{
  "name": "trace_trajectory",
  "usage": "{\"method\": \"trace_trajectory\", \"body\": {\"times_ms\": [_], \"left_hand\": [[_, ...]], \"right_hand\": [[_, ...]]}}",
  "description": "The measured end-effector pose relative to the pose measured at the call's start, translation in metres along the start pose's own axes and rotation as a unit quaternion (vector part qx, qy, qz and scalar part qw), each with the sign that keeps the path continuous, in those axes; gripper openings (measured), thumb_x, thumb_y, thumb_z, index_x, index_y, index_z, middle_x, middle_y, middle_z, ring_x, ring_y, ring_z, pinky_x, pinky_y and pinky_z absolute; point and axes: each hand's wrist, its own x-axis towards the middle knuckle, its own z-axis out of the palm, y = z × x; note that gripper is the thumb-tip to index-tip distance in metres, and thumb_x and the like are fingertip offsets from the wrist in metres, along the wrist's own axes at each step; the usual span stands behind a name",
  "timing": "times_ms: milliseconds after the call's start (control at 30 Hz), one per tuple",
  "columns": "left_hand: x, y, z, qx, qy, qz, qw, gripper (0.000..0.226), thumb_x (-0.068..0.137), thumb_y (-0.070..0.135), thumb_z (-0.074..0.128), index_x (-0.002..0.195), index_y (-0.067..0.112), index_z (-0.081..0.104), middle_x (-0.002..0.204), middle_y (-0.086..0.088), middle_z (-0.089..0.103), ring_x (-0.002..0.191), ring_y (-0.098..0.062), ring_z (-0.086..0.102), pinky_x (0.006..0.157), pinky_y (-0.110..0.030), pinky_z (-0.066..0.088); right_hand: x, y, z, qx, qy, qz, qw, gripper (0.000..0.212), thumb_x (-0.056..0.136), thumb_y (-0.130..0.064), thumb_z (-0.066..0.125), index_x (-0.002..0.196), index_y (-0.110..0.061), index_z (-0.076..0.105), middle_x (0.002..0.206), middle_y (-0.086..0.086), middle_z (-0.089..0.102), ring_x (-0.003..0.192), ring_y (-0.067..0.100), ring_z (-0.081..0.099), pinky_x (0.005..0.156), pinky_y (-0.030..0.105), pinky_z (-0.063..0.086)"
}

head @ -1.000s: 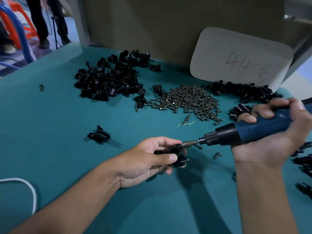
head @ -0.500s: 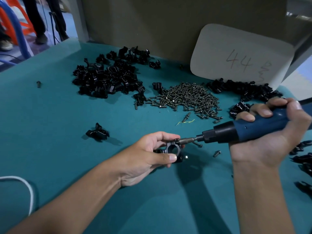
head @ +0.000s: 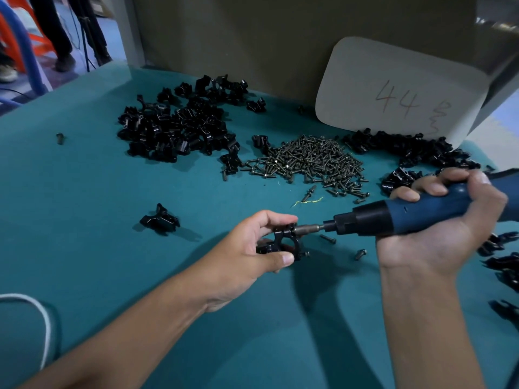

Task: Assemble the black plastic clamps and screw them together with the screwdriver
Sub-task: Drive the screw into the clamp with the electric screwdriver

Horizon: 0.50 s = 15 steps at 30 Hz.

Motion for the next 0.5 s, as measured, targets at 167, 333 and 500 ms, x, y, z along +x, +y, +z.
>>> {"method": "trace_trajectory", "body": {"times_ms": [167,333,500], "left_hand": [[-0.001,0.0,0.001,0.001,0.001,0.002,1.0,0.044,0.092,-0.01,0.064,0.123,0.022,0.061,0.124,0.001,0.065,0.081,0.003,0.064,0.075,-0.014,0.05],[0.002,-0.003,-0.001,-0.02,0.004,-0.002,1.0,0.046,0.091,-0.01,0.064,0.126,0.019,0.058,0.123,-0.002,0.066,0.084,-0.009,0.061,0.076,-0.018,0.05],[0.005,-0.007,-0.002,-0.007,0.011,-0.002,1.0,0.046,0.091,-0.008,0.065,0.126,0.021,0.058,0.123,-0.003,0.066,0.091,-0.005,0.065,0.08,-0.015,0.049]], "right_hand": [[-0.003,-0.006,0.011,-0.062,0.042,0.027,0.997,0.018,0.104,-0.023,0.042,0.087,-0.021,0.044,0.078,-0.009,0.049,0.061,0.004,0.042,0.047,0.018,0.038],[-0.009,-0.01,0.021,-0.09,0.062,0.025,0.994,0.011,0.106,-0.019,0.038,0.097,-0.018,0.044,0.076,-0.008,0.047,0.061,0.005,0.041,0.048,0.017,0.036],[-0.008,-0.005,0.018,-0.033,0.052,0.01,0.998,0.015,0.102,-0.018,0.045,0.087,-0.02,0.047,0.071,-0.01,0.054,0.058,0.004,0.046,0.053,0.019,0.036]]}}
